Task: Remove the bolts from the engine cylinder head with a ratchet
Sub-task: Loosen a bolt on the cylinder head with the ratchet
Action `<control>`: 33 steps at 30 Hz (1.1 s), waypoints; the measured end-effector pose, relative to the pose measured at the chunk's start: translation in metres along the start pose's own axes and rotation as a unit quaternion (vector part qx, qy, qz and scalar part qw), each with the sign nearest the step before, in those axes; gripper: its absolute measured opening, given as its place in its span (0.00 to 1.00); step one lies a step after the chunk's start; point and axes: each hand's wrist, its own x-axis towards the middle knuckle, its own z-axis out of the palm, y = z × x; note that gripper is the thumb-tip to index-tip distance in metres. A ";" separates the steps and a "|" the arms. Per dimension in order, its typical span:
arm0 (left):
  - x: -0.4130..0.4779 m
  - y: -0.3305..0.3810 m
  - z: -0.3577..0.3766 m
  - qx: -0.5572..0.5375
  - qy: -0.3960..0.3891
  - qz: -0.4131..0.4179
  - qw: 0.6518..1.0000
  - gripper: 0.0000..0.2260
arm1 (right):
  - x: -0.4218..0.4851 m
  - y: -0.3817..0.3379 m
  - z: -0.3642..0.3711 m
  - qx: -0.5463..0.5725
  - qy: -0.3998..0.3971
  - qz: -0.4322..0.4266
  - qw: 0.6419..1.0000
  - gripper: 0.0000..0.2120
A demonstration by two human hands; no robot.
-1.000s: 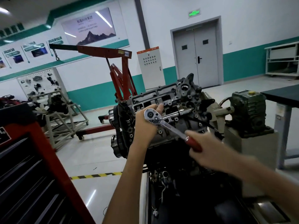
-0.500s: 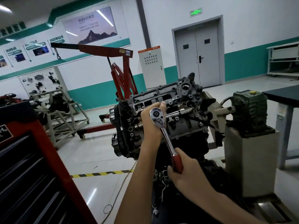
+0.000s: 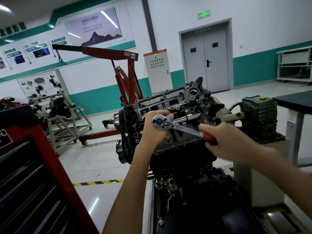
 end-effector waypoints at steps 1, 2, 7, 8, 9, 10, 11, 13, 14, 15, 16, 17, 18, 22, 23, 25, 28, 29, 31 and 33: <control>-0.001 0.000 0.003 -0.003 0.027 -0.002 1.000 0.13 | -0.009 -0.009 0.015 0.047 0.016 0.027 0.998 0.10; 0.000 -0.001 0.007 -0.010 0.053 -0.003 0.999 0.14 | -0.018 -0.020 0.030 0.100 0.039 0.057 0.993 0.10; 0.002 0.006 0.027 -0.028 0.111 0.005 0.993 0.18 | -0.035 -0.096 0.089 0.432 0.077 0.147 0.886 0.11; 0.000 0.007 0.029 -0.037 0.111 0.012 0.993 0.19 | -0.035 -0.101 0.091 0.452 0.079 0.151 0.875 0.10; -0.001 0.006 0.030 -0.044 0.113 0.016 0.992 0.20 | -0.035 -0.099 0.089 0.449 0.074 0.151 0.878 0.10; -0.001 0.005 0.029 -0.045 0.117 0.015 0.992 0.19 | -0.034 -0.091 0.083 0.422 0.066 0.142 0.893 0.09; -0.001 0.003 0.026 -0.041 0.116 0.011 0.992 0.19 | -0.033 -0.078 0.072 0.380 0.057 0.126 0.915 0.09; 0.000 0.002 0.018 -0.015 0.089 0.007 0.996 0.17 | -0.028 -0.047 0.043 0.270 0.018 0.074 0.960 0.09; 0.001 0.002 0.013 -0.004 0.065 0.005 0.998 0.15 | -0.022 -0.031 0.025 0.213 -0.010 0.044 0.976 0.11; 0.002 0.002 0.009 -0.002 0.043 0.000 0.999 0.13 | -0.015 -0.016 0.007 0.149 -0.035 0.016 0.988 0.13; 0.004 0.003 0.004 -0.002 0.022 -0.006 1.000 0.13 | -0.005 -0.003 -0.009 0.074 -0.049 -0.006 0.996 0.13; 0.005 0.004 0.002 0.003 0.002 -0.006 1.000 0.13 | 0.004 0.006 -0.023 -0.003 -0.041 -0.024 0.999 0.11; 0.006 0.006 0.001 0.011 -0.013 -0.001 1.000 0.14 | 0.011 0.013 -0.033 -0.068 -0.016 -0.038 0.997 0.11; 0.000 0.003 0.010 -0.021 0.049 -0.006 0.999 0.15 | 0.006 0.009 -0.015 -0.038 0.002 -0.018 0.999 0.10; -0.002 0.002 0.013 -0.029 0.080 -0.012 0.996 0.15 | -0.002 0.000 0.000 0.018 0.008 0.002 1.000 0.10; 0.000 0.001 0.020 -0.044 0.134 -0.033 0.990 0.20 | -0.018 -0.025 0.031 0.139 0.043 0.051 0.988 0.09; 0.002 0.007 0.031 -0.052 0.180 -0.031 0.982 0.22 | -0.031 -0.070 0.074 0.325 0.073 0.120 0.935 0.09; 0.002 0.008 0.033 -0.048 0.181 -0.016 0.982 0.21 | -0.032 -0.084 0.085 0.380 0.073 0.131 0.913 0.09; 0.000 0.007 0.035 -0.044 0.176 -0.003 0.983 0.19 | -0.031 -0.097 0.092 0.422 0.074 0.132 0.894 0.10; 0.000 0.004 0.029 -0.046 0.156 -0.015 0.987 0.19 | -0.030 -0.081 0.081 0.374 0.063 0.116 0.918 0.10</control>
